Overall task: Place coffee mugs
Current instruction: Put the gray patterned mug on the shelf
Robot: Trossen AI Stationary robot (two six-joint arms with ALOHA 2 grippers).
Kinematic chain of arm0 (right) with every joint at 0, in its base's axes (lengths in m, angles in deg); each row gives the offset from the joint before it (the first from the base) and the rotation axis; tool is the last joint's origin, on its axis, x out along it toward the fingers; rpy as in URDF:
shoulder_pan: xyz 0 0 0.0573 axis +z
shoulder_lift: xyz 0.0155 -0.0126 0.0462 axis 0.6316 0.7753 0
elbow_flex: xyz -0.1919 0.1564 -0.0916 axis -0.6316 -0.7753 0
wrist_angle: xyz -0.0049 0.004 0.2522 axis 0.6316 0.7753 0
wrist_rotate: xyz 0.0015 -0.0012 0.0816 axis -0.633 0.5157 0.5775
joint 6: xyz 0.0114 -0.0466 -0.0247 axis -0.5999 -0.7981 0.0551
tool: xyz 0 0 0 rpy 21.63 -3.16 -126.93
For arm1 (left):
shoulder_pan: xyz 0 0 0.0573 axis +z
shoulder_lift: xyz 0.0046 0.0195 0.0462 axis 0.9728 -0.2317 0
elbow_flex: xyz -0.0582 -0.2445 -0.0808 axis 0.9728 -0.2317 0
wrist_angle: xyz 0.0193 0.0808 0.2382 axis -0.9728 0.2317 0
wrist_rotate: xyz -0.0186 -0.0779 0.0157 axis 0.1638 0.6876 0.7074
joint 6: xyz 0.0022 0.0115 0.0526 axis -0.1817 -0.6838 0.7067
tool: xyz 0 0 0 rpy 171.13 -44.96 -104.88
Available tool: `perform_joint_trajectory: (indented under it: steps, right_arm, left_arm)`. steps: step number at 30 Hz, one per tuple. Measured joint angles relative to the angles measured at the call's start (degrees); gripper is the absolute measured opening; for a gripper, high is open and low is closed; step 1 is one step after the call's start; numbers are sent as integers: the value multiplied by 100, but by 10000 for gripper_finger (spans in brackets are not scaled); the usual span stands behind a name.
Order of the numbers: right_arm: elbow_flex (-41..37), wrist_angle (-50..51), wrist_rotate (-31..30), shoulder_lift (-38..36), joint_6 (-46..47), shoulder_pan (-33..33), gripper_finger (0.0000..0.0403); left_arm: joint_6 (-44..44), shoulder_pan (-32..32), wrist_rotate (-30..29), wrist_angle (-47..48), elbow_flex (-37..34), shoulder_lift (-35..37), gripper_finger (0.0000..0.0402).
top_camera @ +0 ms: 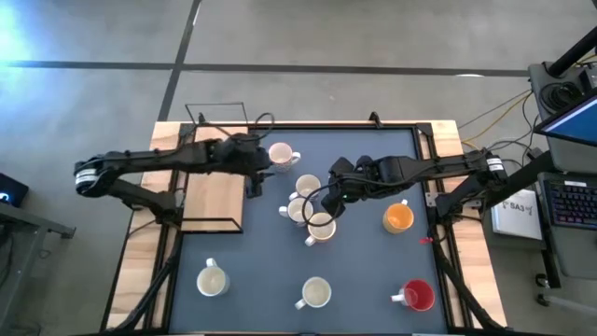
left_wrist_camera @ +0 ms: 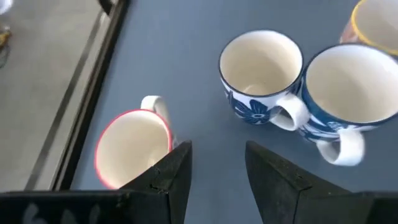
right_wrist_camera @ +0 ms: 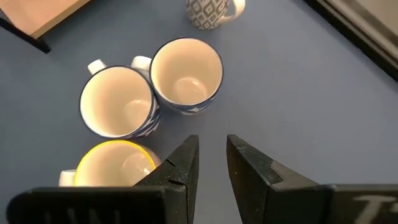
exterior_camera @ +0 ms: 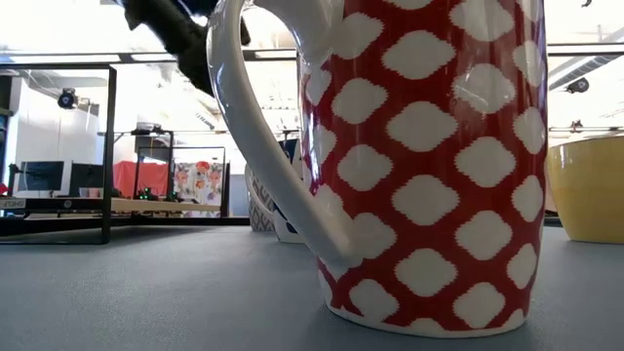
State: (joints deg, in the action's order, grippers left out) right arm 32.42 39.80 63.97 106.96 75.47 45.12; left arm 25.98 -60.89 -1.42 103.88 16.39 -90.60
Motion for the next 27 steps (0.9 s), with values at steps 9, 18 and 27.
perform_joint_trajectory:
  steps: [9,18,27]
  right_arm:
    - [-2,2,-194,2,29,0,74]
    - [-55,0,-202,4,65,0,74]
    - [-155,0,-200,9,155,0,69]
  left_arm:
    - [311,598,175,27,330,-951,132]
    - [554,873,345,-86,370,-1410,132]
    - [516,908,294,-244,368,-1782,131]
